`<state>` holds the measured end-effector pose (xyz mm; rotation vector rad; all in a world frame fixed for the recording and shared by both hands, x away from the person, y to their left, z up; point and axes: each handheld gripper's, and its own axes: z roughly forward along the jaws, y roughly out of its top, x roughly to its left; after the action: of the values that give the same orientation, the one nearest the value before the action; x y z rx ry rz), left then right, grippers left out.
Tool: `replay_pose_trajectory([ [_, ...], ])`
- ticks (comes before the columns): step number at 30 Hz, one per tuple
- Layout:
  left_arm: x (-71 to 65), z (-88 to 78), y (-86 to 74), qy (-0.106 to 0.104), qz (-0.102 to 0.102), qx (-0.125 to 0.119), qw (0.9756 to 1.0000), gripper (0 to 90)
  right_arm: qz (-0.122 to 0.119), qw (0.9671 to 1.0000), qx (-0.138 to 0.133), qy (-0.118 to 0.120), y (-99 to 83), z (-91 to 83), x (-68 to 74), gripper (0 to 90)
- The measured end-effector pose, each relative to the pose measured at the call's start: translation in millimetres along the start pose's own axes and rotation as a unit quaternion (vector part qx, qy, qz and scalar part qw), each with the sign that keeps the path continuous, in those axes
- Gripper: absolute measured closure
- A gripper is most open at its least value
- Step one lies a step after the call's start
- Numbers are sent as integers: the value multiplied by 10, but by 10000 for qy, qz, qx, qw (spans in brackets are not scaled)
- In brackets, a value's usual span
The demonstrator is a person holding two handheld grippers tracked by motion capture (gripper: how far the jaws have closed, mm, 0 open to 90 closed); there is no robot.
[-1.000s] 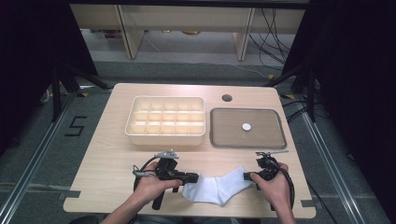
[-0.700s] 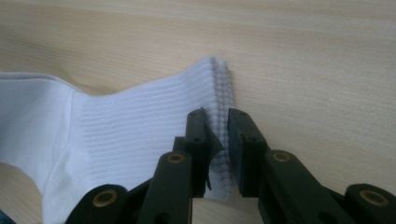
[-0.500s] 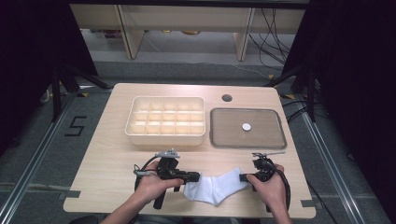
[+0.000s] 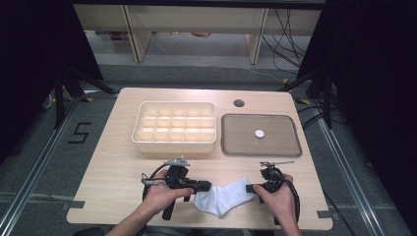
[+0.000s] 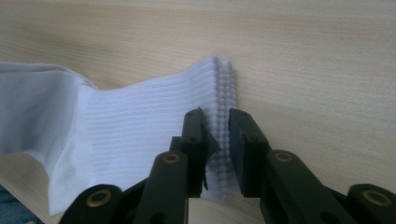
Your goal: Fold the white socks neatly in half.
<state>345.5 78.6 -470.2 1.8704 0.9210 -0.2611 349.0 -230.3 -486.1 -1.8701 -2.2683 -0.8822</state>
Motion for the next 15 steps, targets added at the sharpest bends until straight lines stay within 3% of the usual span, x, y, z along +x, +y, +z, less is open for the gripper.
replay_pose_trajectory([
  [1,0,-3,-1,1,-7,0,10000,840,34,9999,-58,-98,5,-8,16,719],
  [3,2,-1,-3,-6,-17,-25,10000,840,94,9999,-98,-50,14,-38,24,707],
  [4,9,-3,-2,-22,2,-3,10000,840,-73,9993,-308,-173,34,-125,0,721],
  [5,9,-3,-2,-22,2,-3,10000,840,-73,9993,-308,-173,34,-125,0,721],
  [7,1,0,1,-5,13,2,10000,840,-178,9985,-441,-266,56,-203,-34,830],
  [8,4,2,0,-41,8,-6,10000,840,-209,9985,-391,-326,59,-201,-52,864],
  [9,3,2,0,-41,6,-6,10000,840,-80,9993,-204,-290,56,-204,-45,898],
  [13,-1,5,0,-2,-22,-19,10000,840,-141,9993,-27,-354,29,-136,-64,900],
  [15,0,7,2,-3,-20,-18,10000,840,-53,9994,-9,-328,35,-118,-46,900],
])
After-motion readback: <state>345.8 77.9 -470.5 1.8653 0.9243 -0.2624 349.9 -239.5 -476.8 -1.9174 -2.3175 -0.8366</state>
